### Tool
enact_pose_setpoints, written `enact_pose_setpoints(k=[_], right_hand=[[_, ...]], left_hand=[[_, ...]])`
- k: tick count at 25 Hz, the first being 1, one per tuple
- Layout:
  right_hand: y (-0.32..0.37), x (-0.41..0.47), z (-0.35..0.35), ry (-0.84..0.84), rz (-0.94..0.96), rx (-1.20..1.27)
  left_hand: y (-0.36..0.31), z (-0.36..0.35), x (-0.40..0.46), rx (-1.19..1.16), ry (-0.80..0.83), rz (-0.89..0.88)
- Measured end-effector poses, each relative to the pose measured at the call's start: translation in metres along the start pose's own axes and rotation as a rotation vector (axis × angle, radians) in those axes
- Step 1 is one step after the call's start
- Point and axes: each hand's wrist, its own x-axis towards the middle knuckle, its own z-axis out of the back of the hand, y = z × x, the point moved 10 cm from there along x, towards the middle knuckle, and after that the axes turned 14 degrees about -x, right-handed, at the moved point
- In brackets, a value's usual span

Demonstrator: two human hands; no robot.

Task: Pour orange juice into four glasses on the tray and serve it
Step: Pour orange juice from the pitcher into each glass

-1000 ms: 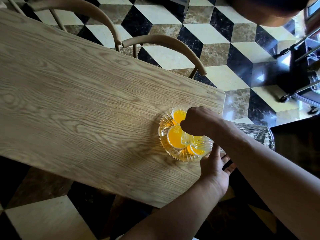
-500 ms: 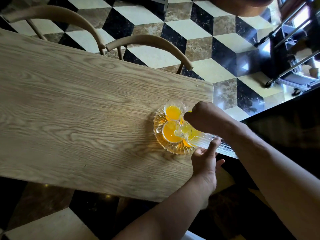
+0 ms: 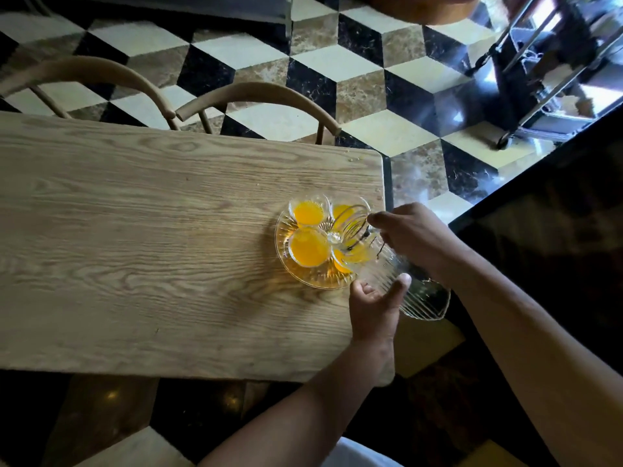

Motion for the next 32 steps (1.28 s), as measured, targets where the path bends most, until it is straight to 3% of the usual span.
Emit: enact_pose_setpoints(k=[6, 10, 18, 25, 32], right_hand=[[-0.021, -0.039, -0.009, 0.014, 0.065, 0.175], [-0.020, -0.064, -0.034, 0.082, 0.085, 0.321], [0.025, -0.101, -0.096, 0.268, 0.123, 0.415], [0.090, -0.097, -0.144, 0.375, 0.206, 0.420], [0.159, -0.048, -0.165, 0.310, 0.160, 0.522]], left_hand=[[0.002, 0.022, -0.021, 0.224, -0.040, -0.172], [-0.002, 0.051, -0.041, 0.247, -0.084, -0.247], [-0.037, 0.132, -0.059, 0.357, -0.147, -0.338], [-0.100, 0.206, -0.029, 0.405, -0.063, -0.255], [-0.201, 0.220, 0.040, 0.537, 0.149, -0.208]])
